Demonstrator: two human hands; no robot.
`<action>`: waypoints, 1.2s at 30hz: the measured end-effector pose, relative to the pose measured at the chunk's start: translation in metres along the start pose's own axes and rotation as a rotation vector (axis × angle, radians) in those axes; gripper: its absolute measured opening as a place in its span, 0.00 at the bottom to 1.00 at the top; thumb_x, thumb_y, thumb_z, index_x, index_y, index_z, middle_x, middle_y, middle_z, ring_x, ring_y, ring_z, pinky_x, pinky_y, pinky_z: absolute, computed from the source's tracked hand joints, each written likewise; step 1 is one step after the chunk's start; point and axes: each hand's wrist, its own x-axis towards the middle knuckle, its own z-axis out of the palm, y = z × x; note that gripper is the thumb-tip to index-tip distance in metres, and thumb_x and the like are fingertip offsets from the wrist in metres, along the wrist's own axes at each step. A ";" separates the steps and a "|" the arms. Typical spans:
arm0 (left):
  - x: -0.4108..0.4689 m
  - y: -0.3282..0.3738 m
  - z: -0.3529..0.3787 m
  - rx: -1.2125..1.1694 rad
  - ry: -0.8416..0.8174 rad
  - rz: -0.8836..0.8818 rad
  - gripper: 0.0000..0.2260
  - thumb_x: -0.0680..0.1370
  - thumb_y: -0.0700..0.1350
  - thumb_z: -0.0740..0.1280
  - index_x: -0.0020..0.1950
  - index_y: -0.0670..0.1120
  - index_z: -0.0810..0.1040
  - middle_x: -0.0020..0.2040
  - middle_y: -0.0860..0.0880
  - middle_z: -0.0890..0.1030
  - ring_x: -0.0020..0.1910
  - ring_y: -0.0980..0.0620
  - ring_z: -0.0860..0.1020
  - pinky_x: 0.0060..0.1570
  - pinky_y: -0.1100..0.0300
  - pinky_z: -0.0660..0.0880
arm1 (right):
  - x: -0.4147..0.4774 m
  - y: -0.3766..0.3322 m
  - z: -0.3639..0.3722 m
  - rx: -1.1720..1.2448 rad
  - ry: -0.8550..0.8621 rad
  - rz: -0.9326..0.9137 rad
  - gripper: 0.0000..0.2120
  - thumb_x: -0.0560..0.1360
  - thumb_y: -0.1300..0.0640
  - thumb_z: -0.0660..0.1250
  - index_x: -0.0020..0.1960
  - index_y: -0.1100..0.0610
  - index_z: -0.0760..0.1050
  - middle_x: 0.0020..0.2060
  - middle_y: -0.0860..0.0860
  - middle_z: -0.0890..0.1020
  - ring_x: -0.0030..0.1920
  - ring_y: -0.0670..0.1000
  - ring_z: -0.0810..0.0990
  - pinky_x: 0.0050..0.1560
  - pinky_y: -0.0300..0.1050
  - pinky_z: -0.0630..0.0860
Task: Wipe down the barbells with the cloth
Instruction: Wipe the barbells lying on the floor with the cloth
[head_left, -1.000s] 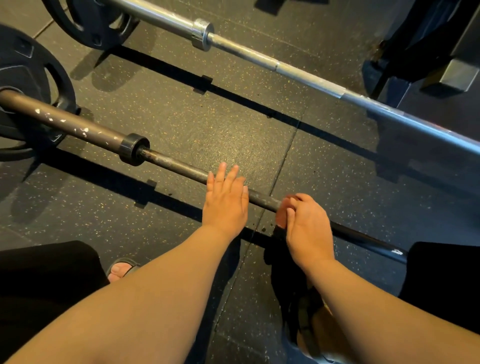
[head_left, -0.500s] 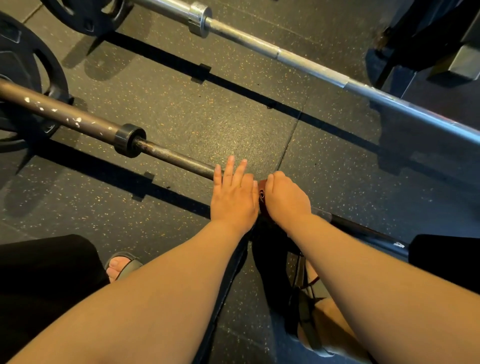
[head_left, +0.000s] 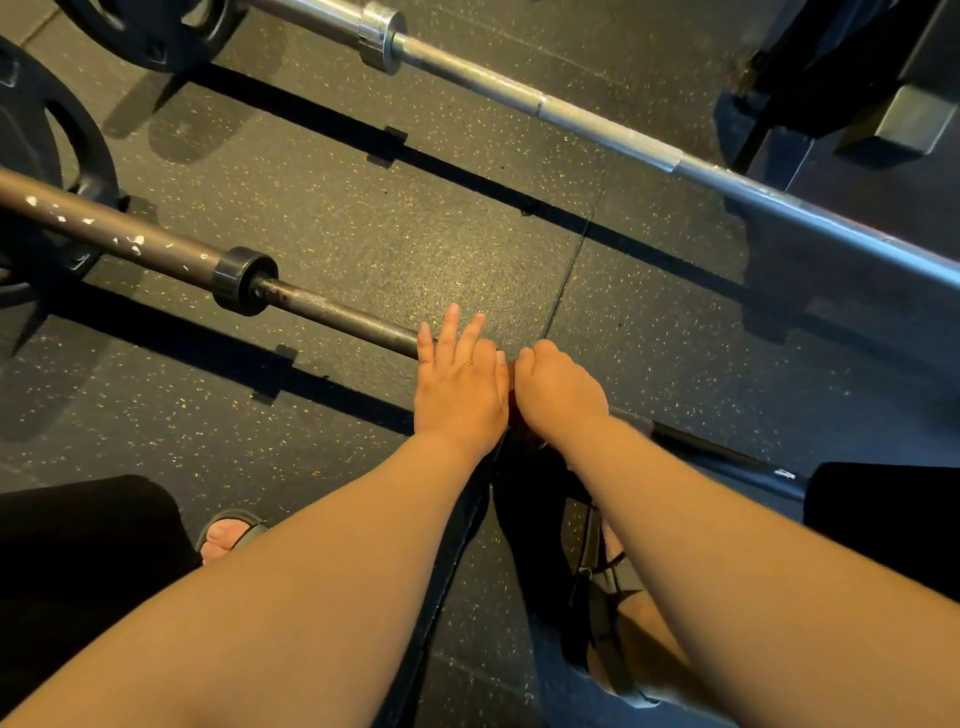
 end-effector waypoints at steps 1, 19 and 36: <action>0.000 0.000 0.001 0.004 0.005 0.001 0.20 0.86 0.49 0.46 0.67 0.46 0.73 0.83 0.49 0.56 0.82 0.44 0.39 0.76 0.43 0.30 | 0.008 0.000 -0.004 0.027 -0.093 -0.004 0.16 0.85 0.53 0.49 0.59 0.60 0.72 0.59 0.60 0.78 0.59 0.64 0.78 0.52 0.53 0.72; -0.008 -0.007 0.017 -0.151 0.117 0.026 0.23 0.84 0.50 0.42 0.60 0.46 0.75 0.81 0.47 0.62 0.82 0.44 0.42 0.76 0.47 0.27 | 0.009 -0.002 -0.017 0.043 -0.209 0.028 0.16 0.86 0.58 0.50 0.65 0.63 0.71 0.63 0.61 0.77 0.63 0.63 0.77 0.59 0.56 0.73; -0.025 -0.011 0.020 -0.240 0.145 0.031 0.22 0.85 0.51 0.44 0.72 0.50 0.70 0.81 0.49 0.61 0.83 0.47 0.43 0.76 0.53 0.28 | -0.042 0.043 0.010 -0.176 0.263 -0.120 0.21 0.83 0.40 0.49 0.64 0.49 0.73 0.57 0.49 0.79 0.57 0.55 0.78 0.61 0.55 0.67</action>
